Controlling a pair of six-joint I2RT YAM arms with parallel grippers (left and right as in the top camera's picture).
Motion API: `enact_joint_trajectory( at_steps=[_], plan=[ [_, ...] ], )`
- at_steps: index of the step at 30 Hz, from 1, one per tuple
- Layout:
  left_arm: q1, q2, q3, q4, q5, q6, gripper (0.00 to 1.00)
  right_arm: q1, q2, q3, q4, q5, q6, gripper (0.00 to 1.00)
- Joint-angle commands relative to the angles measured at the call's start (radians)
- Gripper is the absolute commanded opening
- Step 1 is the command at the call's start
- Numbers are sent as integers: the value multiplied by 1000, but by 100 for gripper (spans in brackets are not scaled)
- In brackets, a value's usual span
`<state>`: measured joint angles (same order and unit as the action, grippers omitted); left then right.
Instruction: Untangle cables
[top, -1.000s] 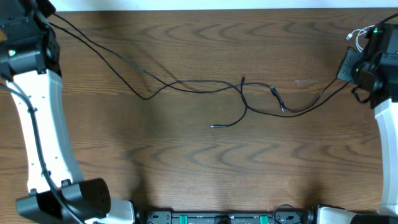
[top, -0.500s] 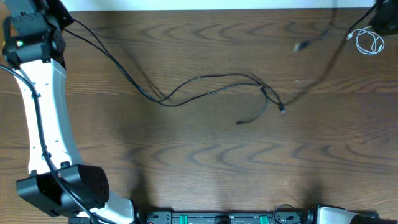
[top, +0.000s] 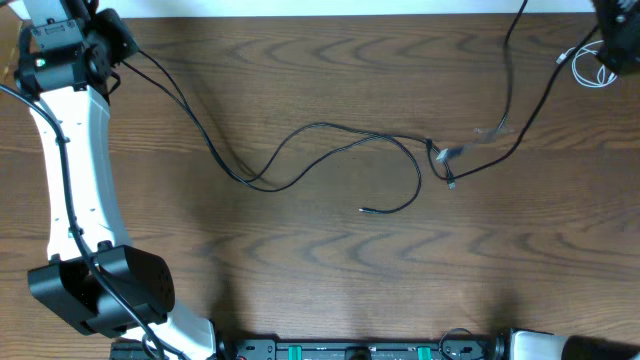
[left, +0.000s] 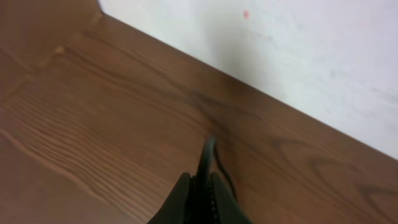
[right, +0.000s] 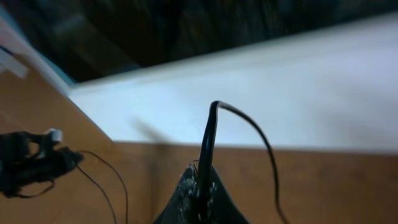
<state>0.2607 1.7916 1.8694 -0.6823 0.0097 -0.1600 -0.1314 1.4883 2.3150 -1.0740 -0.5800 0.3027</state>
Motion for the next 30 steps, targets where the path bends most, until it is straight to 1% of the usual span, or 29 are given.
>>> enact_joint_trajectory(
  at_steps=[1,7,10,11,14,20,21,25,27,30],
  plan=[
    [2,5,-1,-23,91,-22,7,1,42,-1,-31,45,-20,1],
    [-12,5,-1,-58,172,-40,8,1,83,-1,-50,150,-36,1],
    [-34,5,-1,-87,179,-40,8,1,87,-1,-64,193,-51,1],
    [-44,5,-1,-97,182,-40,12,1,87,-1,-70,213,-55,1],
    [-66,5,-1,-125,182,-40,15,0,87,-1,-78,239,-74,1],
    [-81,5,-1,-167,182,-40,17,-3,87,-1,-102,297,-77,1],
    [-81,5,-1,-172,182,-40,21,-4,87,-1,-104,299,-84,1],
    [-81,5,-1,-181,182,-40,25,-20,87,-1,-109,306,-102,1],
    [-81,5,-1,-184,182,-40,33,-28,88,-1,-113,330,-102,1],
    [-81,5,-1,-189,182,-40,36,-45,95,-1,-103,339,-118,1]
  ],
)
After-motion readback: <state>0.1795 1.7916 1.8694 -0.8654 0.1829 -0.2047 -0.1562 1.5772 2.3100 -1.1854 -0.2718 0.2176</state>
